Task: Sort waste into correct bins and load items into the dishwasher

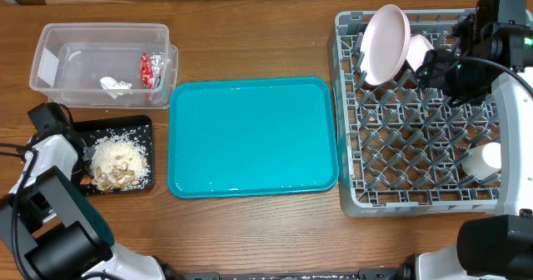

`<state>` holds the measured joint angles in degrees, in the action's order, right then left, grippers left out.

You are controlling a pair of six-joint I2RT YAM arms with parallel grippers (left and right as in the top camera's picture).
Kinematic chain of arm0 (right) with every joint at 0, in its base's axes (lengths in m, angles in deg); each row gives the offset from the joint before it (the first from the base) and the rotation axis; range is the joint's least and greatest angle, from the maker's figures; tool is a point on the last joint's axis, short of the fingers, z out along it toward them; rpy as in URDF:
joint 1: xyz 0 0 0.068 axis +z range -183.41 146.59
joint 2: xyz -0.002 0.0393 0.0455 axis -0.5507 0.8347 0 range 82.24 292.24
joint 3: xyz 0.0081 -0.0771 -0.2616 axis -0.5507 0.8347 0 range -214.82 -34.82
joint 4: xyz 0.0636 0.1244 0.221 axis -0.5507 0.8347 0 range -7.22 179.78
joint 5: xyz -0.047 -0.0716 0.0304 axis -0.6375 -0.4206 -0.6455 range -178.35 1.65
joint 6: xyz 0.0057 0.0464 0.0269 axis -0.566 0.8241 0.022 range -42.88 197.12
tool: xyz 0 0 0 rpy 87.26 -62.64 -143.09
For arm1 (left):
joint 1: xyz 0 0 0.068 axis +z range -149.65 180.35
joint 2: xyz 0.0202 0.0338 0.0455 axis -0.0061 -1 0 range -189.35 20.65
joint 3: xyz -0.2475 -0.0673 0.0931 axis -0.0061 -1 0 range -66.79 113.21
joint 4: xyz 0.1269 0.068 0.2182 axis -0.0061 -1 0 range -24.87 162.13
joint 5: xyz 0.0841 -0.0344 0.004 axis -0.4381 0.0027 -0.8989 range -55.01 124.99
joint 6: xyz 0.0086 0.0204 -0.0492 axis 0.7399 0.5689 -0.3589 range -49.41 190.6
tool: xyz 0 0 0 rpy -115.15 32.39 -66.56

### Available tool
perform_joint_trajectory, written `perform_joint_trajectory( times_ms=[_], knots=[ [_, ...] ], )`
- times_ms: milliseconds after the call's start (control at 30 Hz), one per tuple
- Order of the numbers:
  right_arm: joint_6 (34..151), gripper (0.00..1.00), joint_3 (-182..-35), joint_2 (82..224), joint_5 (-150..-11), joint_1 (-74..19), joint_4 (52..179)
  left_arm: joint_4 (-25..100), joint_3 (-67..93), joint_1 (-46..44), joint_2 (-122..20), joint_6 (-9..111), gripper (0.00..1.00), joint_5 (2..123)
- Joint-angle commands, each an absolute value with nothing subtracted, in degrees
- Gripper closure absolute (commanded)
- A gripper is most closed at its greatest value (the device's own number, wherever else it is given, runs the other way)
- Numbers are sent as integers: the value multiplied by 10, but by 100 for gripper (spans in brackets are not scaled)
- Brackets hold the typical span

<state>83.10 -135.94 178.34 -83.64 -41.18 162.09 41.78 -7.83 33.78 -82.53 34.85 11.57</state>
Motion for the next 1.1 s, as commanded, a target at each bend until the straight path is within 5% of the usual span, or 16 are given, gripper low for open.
perform_joint_trajectory(
  times_ms=[0,300,667,833,1067],
  knots=[
    [831,26,-1364,1785,-831,-411,1622,409,-91,338,-861,359,71,126],
    [830,24,-1364,1785,-831,-411,1614,354,-35,337,-855,396,20,126],
    [826,12,-1364,1785,-832,-411,1584,179,194,293,-792,434,14,325],
    [793,5,-1364,1785,-742,-408,1573,128,216,187,-786,550,1,465],
    [777,0,-1364,1788,-711,-405,1658,-72,216,77,-786,635,0,469]
  ],
)
